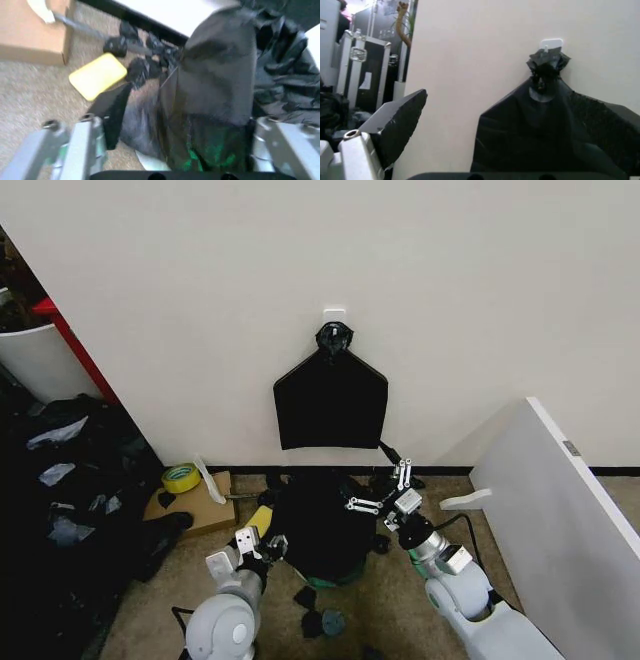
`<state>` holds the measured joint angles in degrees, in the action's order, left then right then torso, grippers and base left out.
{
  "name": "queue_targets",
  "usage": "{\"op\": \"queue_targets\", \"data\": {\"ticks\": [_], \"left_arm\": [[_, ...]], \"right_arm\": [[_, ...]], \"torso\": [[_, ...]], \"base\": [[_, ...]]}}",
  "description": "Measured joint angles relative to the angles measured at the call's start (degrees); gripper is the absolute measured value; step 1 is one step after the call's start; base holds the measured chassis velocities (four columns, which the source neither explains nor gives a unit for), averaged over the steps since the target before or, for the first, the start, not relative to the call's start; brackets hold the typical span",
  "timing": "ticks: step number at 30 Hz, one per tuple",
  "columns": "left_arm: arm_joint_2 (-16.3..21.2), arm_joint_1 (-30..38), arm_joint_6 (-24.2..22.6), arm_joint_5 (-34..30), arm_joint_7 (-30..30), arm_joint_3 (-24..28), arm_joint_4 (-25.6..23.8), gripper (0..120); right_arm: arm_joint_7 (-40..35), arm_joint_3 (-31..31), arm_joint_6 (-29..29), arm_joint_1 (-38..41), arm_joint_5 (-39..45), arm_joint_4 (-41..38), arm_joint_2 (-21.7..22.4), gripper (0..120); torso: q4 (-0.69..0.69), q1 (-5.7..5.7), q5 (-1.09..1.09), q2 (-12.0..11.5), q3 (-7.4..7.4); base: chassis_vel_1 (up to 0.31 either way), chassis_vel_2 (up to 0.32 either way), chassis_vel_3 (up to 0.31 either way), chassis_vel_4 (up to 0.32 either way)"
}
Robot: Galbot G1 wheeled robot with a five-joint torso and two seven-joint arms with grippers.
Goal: Place the garbage bag over the trash bin.
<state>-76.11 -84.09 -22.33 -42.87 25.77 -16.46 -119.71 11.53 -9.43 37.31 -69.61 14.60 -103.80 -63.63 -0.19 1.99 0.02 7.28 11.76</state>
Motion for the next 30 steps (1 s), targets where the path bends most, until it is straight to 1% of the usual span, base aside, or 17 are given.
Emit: {"op": "queue_targets", "data": {"ticks": [1, 2, 4, 5, 7, 9, 16, 18, 19, 20, 21, 23, 26, 27, 28, 29, 30], "left_arm": [[0.2, -0.4, 0.1, 0.4, 0.1, -0.3, -0.9, 74], [0.3, -0.6, 0.1, 0.5, 0.1, -0.5, -1.3, 76], [0.7, -1.5, 0.1, 0.6, 0.7, -1.1, -3.5, 86], [0.7, -1.5, 0.1, 0.6, 0.7, -1.1, -3.5, 86], [0.9, -2.1, -0.4, 0.4, 1.2, -1.6, -5.2, 94], [0.9, -2.4, -0.9, -0.2, 1.6, -1.8, -5.7, 98], [0.0, -2.3, -1.3, -2.5, 3.0, -2.6, -5.1, 100], [0.0, -2.3, 0.6, -0.5, 3.0, -2.8, -5.1, 100], [0.2, -2.5, 2.3, 1.8, 2.6, -2.8, -5.1, 100], [0.2, -2.5, 2.3, 1.8, 2.6, -2.8, -5.1, 100], [0.4, -2.8, 5.3, 5.0, 1.6, -2.8, -5.1, 100], [0.9, -3.9, 14.3, 13.4, -1.9, -2.9, -5.7, 100], [1.1, -5.3, 24.4, 24.8, -5.9, -3.5, -7.7, 100], [1.0, -5.7, 27.2, 28.3, -6.8, -3.7, -8.1, 100], [1.0, -5.7, 27.2, 28.3, -6.8, -3.7, -8.1, 100], [0.9, -5.9, 29.3, 30.8, -7.5, -3.9, -8.2, 100], [0.3, -6.4, 35.0, 37.3, -9.4, -4.5, -8.0, 100]], "right_arm": [[-0.6, 0.0, -0.2, -0.1, 0.0, -0.2, 0.0, 100], [-0.8, 0.0, -0.3, -0.2, 0.0, -0.2, 0.0, 100], [-1.6, 0.0, -0.6, -0.4, 0.0, -0.6, 0.0, 100], [-1.6, 0.0, -0.6, -0.4, 0.0, -0.6, 0.0, 100], [-1.7, -0.1, -0.8, -0.6, 0.0, -1.0, -0.1, 100], [-1.8, -0.1, -0.9, -0.7, 0.0, -1.3, -0.2, 100], [-1.9, -0.5, -1.1, -1.5, 0.0, -2.3, -0.1, 100], [-2.9, -0.6, -1.7, -2.2, 0.1, -3.1, 0.1, 100], [-4.1, -0.7, -2.3, -2.6, 0.0, -3.9, 0.2, 100], [-4.1, -0.7, -2.3, -2.6, 0.0, -3.9, 0.2, 100], [-6.1, -0.7, -3.4, -3.0, -0.5, -4.7, 0.2, 100], [-12.3, -0.6, -7.3, -4.2, -2.6, -7.3, 0.3, 100], [-18.0, -1.5, -13.2, -5.6, -3.6, -10.4, 0.0, 100], [-18.9, -2.3, -14.9, -6.0, -3.5, -11.1, -0.2, 100], [-18.9, -2.3, -14.9, -6.0, -3.5, -11.1, -0.2, 100], [-19.1, -2.9, -15.8, -6.2, -3.4, -11.5, -0.4, 100], [-18.7, -6.4, -18.4, -6.6, -3.0, -12.4, -1.5, 100]], "torso": [[0.00, 0.00, 0.00, 0.0, 0.00], [0.01, 0.00, 0.00, 0.0, 0.00], [0.00, 0.00, 0.00, 0.0, 0.00], [0.00, 0.00, 0.00, 0.0, 0.00], [0.01, 0.00, 0.01, 0.0, 0.00], [0.01, 0.00, 0.01, 0.0, 0.00], [0.00, 0.00, 0.02, 0.0, 0.00], [0.00, 0.00, 0.02, 0.0, 0.00], [0.00, 0.00, 0.01, 0.0, 0.00], [0.00, 0.00, 0.01, 0.0, 0.00], [0.00, 0.00, 0.02, 0.0, 0.00], [0.00, 0.00, 0.01, 0.0, 0.00], [0.00, 0.00, 0.02, 0.0, -0.01], [0.00, 0.00, 0.03, 0.0, -0.01], [0.00, 0.00, 0.03, 0.0, -0.01], [0.00, 0.00, 0.03, 0.0, -0.01], [0.01, 0.00, 0.02, 0.0, -0.01]], "base": [[0.000, 0.000, 0.000, 0.000], [0.000, 0.000, 0.000, 0.000], [0.000, 0.000, 0.000, 0.000], [0.000, 0.000, 0.000, 0.000], [0.000, 0.000, 0.000, 0.000], [0.000, 0.000, 0.000, 0.000], [0.000, 0.000, 0.000, 0.000], [0.000, 0.000, 0.000, 0.000], [0.000, 0.000, 0.000, 0.000], [0.000, 0.000, 0.000, 0.000], [0.000, 0.000, 0.000, 0.000], [0.000, 0.000, 0.000, 0.000], [0.000, 0.000, 0.000, 0.000], [0.000, 0.000, 0.000, 0.000], [0.000, 0.000, 0.000, 0.000], [0.000, 0.000, 0.000, 0.000], [0.000, 0.000, 0.000, 0.000]]}}
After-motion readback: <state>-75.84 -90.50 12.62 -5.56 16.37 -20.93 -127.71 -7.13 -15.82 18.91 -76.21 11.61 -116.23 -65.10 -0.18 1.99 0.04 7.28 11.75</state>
